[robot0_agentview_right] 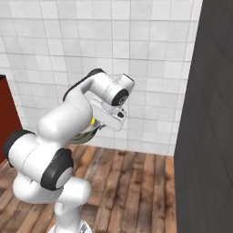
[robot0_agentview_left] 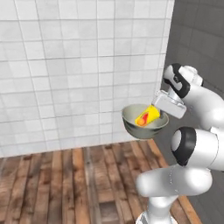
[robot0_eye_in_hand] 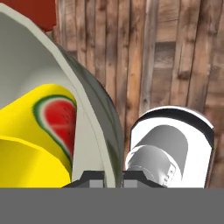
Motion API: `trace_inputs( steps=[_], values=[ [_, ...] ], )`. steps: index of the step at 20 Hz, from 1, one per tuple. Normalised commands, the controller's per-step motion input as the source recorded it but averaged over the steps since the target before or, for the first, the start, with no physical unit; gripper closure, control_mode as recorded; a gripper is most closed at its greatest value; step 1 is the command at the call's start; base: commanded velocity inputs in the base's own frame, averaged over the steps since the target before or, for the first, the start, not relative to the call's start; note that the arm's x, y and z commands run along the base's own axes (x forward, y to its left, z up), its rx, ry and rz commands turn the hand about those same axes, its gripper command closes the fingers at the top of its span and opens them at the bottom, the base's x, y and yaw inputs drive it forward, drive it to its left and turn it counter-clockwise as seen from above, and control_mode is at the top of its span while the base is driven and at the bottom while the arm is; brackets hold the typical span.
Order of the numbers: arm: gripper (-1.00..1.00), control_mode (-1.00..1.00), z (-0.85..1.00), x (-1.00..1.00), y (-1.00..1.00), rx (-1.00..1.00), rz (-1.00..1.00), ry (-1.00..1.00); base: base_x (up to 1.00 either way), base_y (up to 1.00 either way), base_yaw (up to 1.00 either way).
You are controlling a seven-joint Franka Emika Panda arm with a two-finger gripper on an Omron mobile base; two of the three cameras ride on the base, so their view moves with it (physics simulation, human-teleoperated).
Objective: Place the cup inside the bowl on the dining table and move the bowl to any counter.
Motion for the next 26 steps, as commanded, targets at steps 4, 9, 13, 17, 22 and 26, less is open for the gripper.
trace_inputs(
  steps=[4, 9, 13, 17, 22, 26],
  values=[
    [1.00, 1.00, 0.00, 0.00, 0.00, 0.00, 0.00, 0.00, 0.06, 0.43, 0.00],
    [1.00, 1.00, 0.00, 0.00, 0.00, 0.00, 0.00, 0.00, 0.00, 0.81, 0.00],
    [1.00, 1.00, 0.00, 0.00, 0.00, 0.00, 0.00, 0.00, 0.00, 0.82, 0.00],
    [1.00, 1.00, 0.00, 0.00, 0.00, 0.00, 0.00, 0.00, 0.05, 0.87, -0.02],
    [1.00, 1.00, 0.00, 0.00, 0.00, 0.00, 0.00, 0.00, 0.11, 0.88, -0.04],
    [1.00, 1.00, 0.00, 0.00, 0.00, 0.00, 0.00, 0.00, 0.16, 0.97, -0.04]
  ],
)
